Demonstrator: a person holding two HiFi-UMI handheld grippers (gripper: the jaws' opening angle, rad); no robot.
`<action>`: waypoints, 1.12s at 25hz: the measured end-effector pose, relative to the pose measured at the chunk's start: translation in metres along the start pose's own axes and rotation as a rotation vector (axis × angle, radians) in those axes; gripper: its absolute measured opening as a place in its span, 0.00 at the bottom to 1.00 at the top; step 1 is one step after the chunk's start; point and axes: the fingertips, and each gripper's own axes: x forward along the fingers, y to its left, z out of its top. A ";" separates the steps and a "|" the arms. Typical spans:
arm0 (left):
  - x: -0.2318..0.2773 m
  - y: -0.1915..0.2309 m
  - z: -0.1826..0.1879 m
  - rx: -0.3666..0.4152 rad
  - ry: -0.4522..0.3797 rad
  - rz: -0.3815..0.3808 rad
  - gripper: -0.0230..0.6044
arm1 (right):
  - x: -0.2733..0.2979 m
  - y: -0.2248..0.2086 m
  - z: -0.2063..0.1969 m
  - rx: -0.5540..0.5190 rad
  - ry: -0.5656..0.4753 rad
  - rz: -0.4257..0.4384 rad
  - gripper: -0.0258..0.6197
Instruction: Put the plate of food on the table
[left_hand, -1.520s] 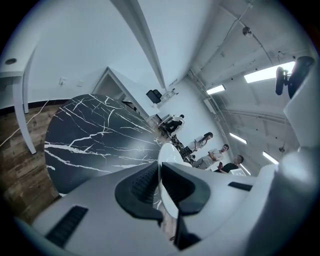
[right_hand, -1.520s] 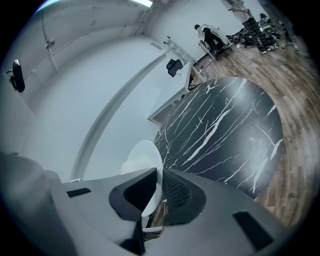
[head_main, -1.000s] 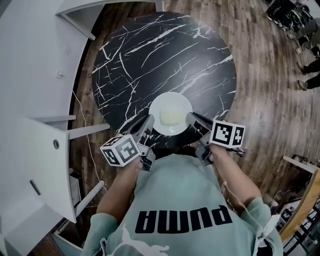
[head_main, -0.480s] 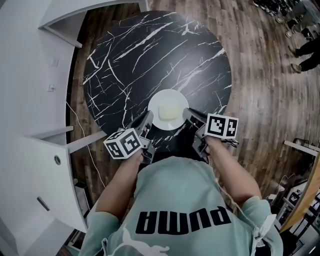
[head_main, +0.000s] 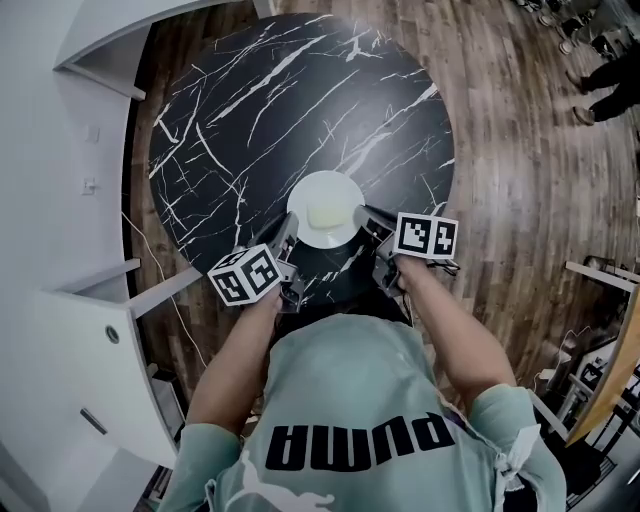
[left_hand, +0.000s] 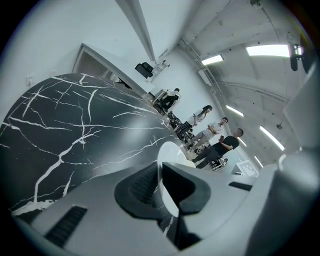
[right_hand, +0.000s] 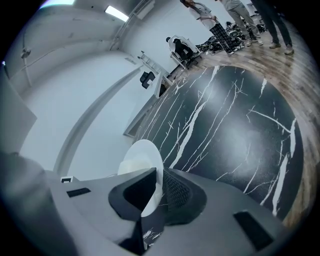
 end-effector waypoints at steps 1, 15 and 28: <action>0.003 0.004 -0.001 0.004 0.003 0.008 0.09 | 0.004 -0.004 -0.001 0.002 0.000 -0.002 0.11; 0.044 0.046 -0.012 0.071 0.046 0.090 0.10 | 0.046 -0.044 -0.002 0.011 0.038 -0.057 0.11; 0.061 0.065 -0.020 0.087 0.072 0.129 0.11 | 0.060 -0.056 0.001 -0.024 0.054 -0.102 0.11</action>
